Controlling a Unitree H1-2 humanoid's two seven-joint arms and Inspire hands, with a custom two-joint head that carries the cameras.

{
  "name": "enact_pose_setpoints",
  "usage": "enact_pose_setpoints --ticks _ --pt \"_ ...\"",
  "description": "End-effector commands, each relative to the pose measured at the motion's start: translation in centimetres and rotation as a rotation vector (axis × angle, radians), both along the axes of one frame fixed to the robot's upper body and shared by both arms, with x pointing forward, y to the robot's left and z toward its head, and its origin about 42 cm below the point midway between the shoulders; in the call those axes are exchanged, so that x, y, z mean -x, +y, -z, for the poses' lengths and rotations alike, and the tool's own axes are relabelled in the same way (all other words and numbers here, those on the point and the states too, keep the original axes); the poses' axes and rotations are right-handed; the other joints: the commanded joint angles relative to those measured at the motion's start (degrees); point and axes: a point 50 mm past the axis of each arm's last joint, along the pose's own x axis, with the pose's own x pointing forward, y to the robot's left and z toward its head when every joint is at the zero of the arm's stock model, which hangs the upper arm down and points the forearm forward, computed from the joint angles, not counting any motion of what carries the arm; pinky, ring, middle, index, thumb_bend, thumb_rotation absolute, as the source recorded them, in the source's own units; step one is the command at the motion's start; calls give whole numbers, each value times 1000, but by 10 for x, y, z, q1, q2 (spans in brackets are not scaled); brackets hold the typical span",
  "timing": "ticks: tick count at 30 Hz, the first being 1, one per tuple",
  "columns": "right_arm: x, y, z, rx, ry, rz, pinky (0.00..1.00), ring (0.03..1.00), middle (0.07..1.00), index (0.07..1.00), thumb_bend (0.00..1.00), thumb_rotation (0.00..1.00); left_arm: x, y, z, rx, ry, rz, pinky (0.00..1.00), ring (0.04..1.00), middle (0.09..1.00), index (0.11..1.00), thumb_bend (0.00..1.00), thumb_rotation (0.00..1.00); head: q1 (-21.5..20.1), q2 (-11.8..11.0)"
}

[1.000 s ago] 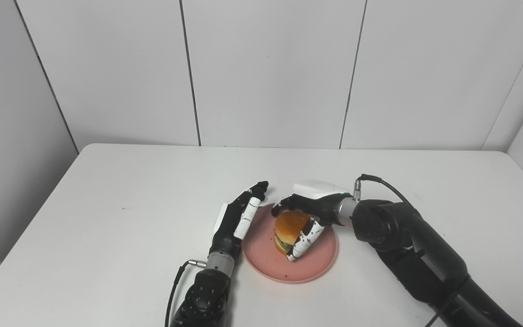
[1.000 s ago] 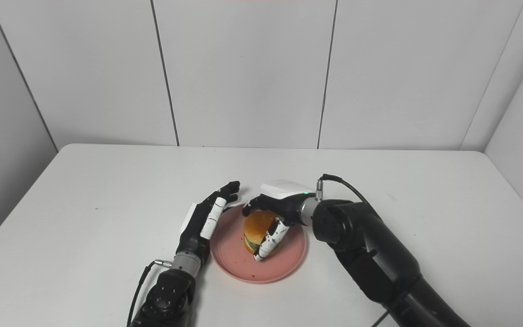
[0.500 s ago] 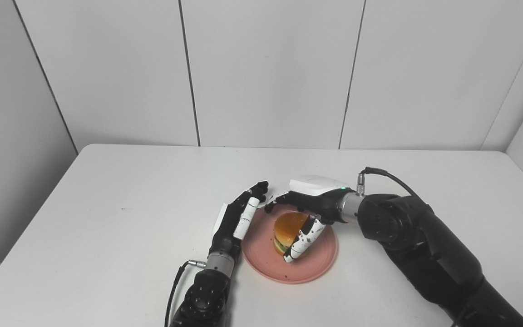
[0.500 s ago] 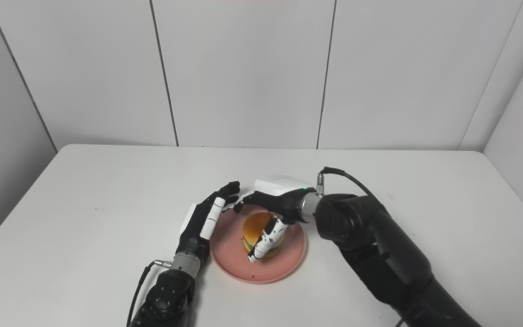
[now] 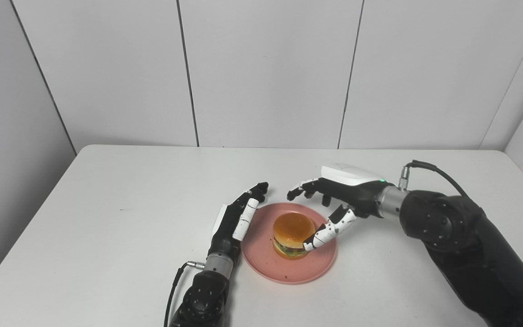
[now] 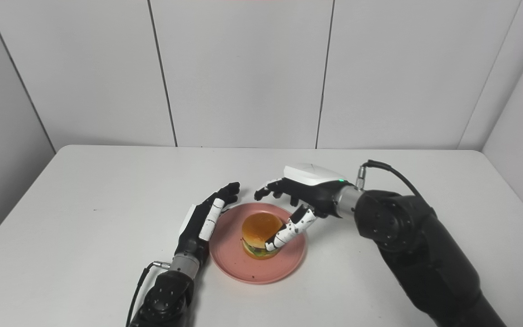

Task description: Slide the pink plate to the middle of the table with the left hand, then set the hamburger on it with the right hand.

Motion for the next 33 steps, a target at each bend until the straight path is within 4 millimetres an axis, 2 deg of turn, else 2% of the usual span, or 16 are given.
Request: enact_pose_setpoints --ticks 1,5,10,13,14,18,22,26,30,31,33 --pt "0 -6 -13 -48 -136 10 649 775 807 788 1000 587 7 16 12 8 60 -40 805 875 861 788 831 1000 -1 0" --pt "2 -22 22 -177 -225 100 605 738 782 781 965 734 6 31 -2 -7 6 -90 785 880 876 805 784 1000 -1 2" --pt "-1 -33 65 -450 -228 260 575 715 777 770 895 867 10 43 -11 28 -29 -147 830 900 905 862 748 1000 -2 1" --pt "0 -34 88 -604 -228 338 615 749 801 785 870 924 17 45 -10 44 -52 -167 880 918 927 911 780 1000 -2 5" --pt "1 -33 95 -652 -226 363 690 793 824 800 865 944 19 45 -8 50 -60 -173 938 945 948 962 818 1000 -2 5" --pt "13 -26 126 -836 -222 432 809 857 856 840 850 982 27 48 1 53 -65 -196 996 992 992 998 853 1000 -3 10" --pt "23 -20 142 -922 -210 436 835 889 898 878 803 1000 30 53 3 31 -66 -200 1000 1000 1000 1000 866 1000 -3 17" --pt "31 -17 152 -944 -169 420 808 882 909 894 817 1000 31 55 1 16 -65 -200 1000 1000 1000 1000 868 1000 -5 21" --pt "37 -14 160 -969 -136 427 720 829 884 885 835 1000 33 56 2 9 -51 -196 1000 999 997 999 874 1000 -8 25" --pt "39 -13 163 -991 -126 435 722 835 886 879 814 1000 33 56 3 7 -51 -194 1000 999 996 999 866 1000 -9 26" --pt "41 -12 166 -1034 -105 452 815 893 908 882 826 1000 34 56 3 6 -51 -190 1000 999 995 1000 848 1000 -10 26"
